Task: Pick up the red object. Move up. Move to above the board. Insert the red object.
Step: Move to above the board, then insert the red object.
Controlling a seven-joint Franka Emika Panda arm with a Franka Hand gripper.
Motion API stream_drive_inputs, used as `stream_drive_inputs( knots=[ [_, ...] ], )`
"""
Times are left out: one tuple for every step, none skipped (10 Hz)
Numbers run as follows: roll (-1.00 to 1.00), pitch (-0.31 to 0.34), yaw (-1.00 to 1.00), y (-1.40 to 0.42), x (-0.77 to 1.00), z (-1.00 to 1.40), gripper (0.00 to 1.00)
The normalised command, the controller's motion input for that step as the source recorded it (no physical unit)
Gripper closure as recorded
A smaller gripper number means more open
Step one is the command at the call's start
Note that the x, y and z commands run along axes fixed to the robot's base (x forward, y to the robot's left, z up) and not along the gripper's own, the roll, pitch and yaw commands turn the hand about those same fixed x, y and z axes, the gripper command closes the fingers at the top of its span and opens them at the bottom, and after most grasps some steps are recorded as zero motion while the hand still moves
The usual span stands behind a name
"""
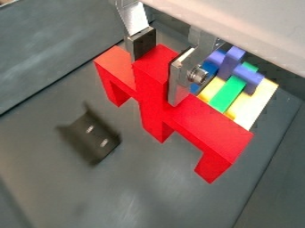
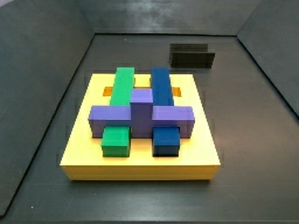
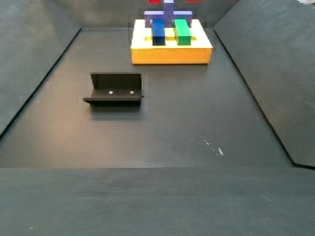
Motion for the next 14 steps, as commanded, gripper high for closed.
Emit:
stream_drive_inputs(
  knots=[
    [0.00,0.029,0.01,-1.40,0.12,0.14,1.00],
    [0.02,0.041,0.01,-1.40,0.13,0.14,1.00],
    [0.01,0.083,0.01,-1.40,0.15,0.15,1.00],
    [0.00,0.111,0.01,-1.40,0.18,0.15,1.00],
    [-0.01,0.140,0.01,-1.40,0.22,0.16,1.00],
    [0.01,0.160,0.01,-0.93,0.18,0.12,1.00],
    [0.01,0.162,0.01,-0.58,0.14,0.09,1.00],
    [0.02,0.126,0.01,-0.28,0.09,0.05,1.00],
    [0.02,0.097,0.01,-0.19,0.06,0.04,1.00],
    [0.00,0.000,0.00,0.00,0.00,0.00,1.00],
    [-0.01,0.000,0.00,0.00,-0.01,0.00,1.00],
    [0.00,0.000,0.00,0.00,-0.02,0.00,1.00],
    [0.00,0.000,0.00,0.00,-0.02,0.00,1.00],
    [0.00,0.000,0.00,0.00,-0.03,-0.02,1.00]
  ],
)
